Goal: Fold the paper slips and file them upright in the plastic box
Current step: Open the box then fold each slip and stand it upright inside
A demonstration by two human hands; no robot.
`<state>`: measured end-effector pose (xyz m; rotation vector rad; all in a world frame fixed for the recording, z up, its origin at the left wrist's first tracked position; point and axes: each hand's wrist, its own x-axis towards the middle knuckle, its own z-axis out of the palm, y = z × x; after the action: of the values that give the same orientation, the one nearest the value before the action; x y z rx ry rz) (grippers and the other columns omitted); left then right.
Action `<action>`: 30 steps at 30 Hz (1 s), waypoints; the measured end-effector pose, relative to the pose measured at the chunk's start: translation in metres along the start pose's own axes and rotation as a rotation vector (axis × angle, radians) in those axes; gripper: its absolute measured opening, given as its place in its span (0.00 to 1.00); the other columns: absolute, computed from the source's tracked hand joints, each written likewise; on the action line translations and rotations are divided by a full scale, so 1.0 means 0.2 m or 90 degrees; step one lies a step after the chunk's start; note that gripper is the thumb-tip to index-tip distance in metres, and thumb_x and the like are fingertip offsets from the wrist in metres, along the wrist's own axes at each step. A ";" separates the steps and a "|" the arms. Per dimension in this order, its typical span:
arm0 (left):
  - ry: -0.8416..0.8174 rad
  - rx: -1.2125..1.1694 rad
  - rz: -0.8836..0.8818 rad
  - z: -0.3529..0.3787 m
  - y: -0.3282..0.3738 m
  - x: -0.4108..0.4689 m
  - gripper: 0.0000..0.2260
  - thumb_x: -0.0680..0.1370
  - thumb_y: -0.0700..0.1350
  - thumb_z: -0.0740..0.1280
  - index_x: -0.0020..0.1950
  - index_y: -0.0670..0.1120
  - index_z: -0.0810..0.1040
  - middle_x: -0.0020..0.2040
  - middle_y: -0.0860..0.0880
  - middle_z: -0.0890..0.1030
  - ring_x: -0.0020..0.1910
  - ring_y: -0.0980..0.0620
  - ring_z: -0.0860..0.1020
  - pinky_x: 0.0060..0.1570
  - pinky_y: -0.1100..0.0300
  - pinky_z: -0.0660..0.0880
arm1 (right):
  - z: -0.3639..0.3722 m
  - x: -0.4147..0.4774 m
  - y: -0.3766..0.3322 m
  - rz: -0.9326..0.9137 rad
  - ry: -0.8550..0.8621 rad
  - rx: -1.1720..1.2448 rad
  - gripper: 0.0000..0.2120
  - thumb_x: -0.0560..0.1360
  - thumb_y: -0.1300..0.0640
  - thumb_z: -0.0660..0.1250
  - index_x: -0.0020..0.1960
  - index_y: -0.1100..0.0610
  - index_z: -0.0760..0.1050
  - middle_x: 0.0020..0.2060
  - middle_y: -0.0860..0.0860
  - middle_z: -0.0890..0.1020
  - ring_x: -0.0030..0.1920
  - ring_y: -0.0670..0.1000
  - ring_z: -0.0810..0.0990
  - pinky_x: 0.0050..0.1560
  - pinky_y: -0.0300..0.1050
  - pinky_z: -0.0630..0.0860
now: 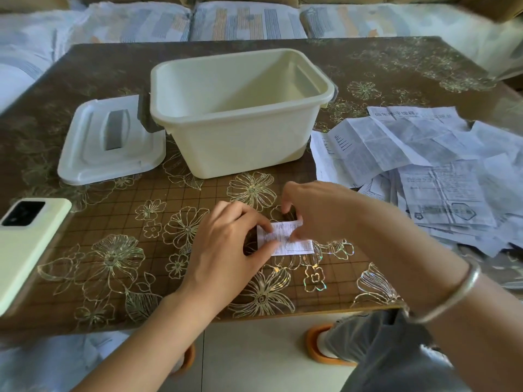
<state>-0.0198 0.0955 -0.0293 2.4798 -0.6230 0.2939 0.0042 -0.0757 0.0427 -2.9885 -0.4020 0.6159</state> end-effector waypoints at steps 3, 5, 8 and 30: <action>-0.038 0.014 -0.014 -0.02 0.01 0.03 0.17 0.71 0.60 0.67 0.56 0.55 0.79 0.50 0.60 0.75 0.51 0.58 0.70 0.49 0.65 0.66 | -0.05 0.06 -0.03 -0.009 -0.064 -0.048 0.23 0.70 0.47 0.74 0.60 0.57 0.76 0.52 0.51 0.80 0.53 0.53 0.78 0.53 0.48 0.76; -0.073 0.023 -0.017 -0.04 0.01 0.04 0.24 0.70 0.61 0.67 0.64 0.54 0.75 0.53 0.59 0.75 0.53 0.58 0.70 0.53 0.62 0.68 | -0.06 0.07 -0.04 -0.013 -0.083 -0.062 0.21 0.71 0.47 0.74 0.59 0.57 0.78 0.51 0.51 0.81 0.52 0.53 0.79 0.53 0.46 0.76; -0.116 0.039 -0.014 -0.06 0.01 0.07 0.25 0.72 0.60 0.68 0.67 0.54 0.74 0.58 0.58 0.74 0.57 0.58 0.68 0.56 0.62 0.67 | -0.06 0.05 -0.02 -0.021 -0.062 -0.042 0.18 0.71 0.46 0.73 0.56 0.56 0.80 0.50 0.50 0.82 0.51 0.52 0.79 0.50 0.44 0.75; 0.181 -0.153 0.013 -0.50 0.03 0.34 0.05 0.76 0.48 0.67 0.49 0.51 0.81 0.42 0.61 0.81 0.41 0.67 0.77 0.39 0.75 0.71 | -0.46 -0.01 0.02 -0.016 0.338 0.270 0.08 0.69 0.47 0.73 0.35 0.47 0.77 0.29 0.43 0.81 0.27 0.40 0.77 0.31 0.36 0.75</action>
<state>0.0279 0.1234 0.0785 2.1523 -0.5297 0.5366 0.0400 -0.0804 0.1278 -2.5851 -0.2296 -0.1015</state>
